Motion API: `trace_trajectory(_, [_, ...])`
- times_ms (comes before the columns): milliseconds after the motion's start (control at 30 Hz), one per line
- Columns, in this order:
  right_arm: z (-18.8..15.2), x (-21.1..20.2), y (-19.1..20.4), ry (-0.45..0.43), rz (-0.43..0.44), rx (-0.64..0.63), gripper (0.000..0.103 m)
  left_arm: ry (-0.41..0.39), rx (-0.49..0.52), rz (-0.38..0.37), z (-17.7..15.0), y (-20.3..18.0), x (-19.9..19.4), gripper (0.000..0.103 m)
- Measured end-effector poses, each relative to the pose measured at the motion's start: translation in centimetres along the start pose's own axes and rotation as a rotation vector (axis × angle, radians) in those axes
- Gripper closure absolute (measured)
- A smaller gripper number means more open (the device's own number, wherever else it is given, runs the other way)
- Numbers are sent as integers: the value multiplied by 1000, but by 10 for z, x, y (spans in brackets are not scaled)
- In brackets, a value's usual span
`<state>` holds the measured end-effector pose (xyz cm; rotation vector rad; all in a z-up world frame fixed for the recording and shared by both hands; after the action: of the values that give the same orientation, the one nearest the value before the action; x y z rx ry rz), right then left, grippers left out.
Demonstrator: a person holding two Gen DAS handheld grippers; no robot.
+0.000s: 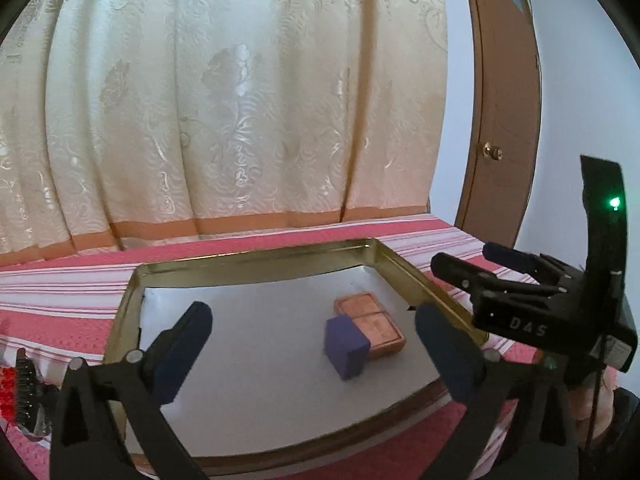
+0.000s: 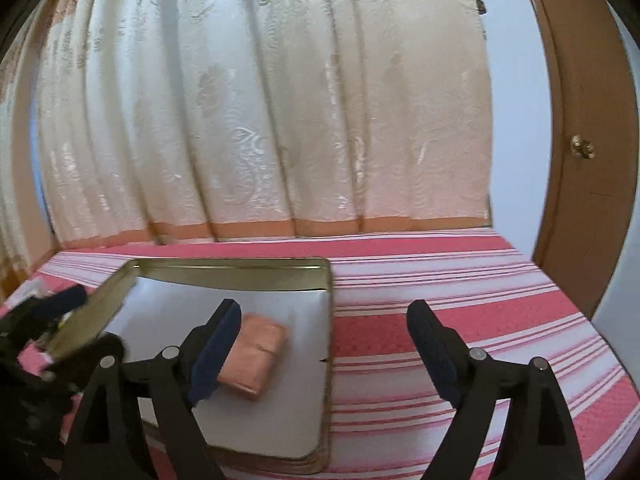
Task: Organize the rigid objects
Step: 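Carry both held objects over the gold tray and release them onto the paper, then move the left gripper back toward the black comb and the right gripper toward the green brick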
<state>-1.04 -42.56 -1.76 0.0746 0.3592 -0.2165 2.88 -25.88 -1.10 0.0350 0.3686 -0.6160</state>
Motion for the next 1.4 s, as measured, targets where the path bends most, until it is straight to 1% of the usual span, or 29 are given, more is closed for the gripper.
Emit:
trace_trajectory(167, [-5, 9, 3, 38, -22, -20, 16, -17, 55, 46, -3, 4, -8, 0])
trace_trajectory(300, [-4, 4, -1, 14, -59, -10, 16, -17, 84, 81, -8, 10, -13, 0])
trace_trajectory(433, [-2, -5, -8, -24, -78, 40, 16, -17, 61, 86, -9, 22, -18, 0])
trace_trajectory(633, [0, -10, -3, -52, -114, 60, 16, -13, 36, 105, -13, 35, -25, 0])
trace_trajectory(800, [-1, -15, 5, -56, -108, 63, 16, -8, 35, 105, -15, 42, -31, 0])
trace_trajectory(933, [-3, -16, 22, -43, -76, 43, 16, -4, 33, 121, -16, 52, -35, 0])
trace_trajectory(1100, [-6, -19, 48, -35, -54, -25, 16, 7, 9, 143, -19, 71, -40, 0])
trace_trajectory(1400, [-10, -20, 88, -18, 33, -16, 16, 28, -36, 196, -23, 114, -52, 0])
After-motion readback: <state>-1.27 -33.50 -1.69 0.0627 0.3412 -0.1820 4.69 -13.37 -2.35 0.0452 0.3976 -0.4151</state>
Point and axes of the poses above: each gripper's, at about its wrist camera, not at the fingertips, and x roughly the way its jaws point, y to its left, z to its top, the point moved 6 cm from there along x, roughly the way its jaws point, and after that the axes turned 4 degrees about -y, right-handed, at the moved point
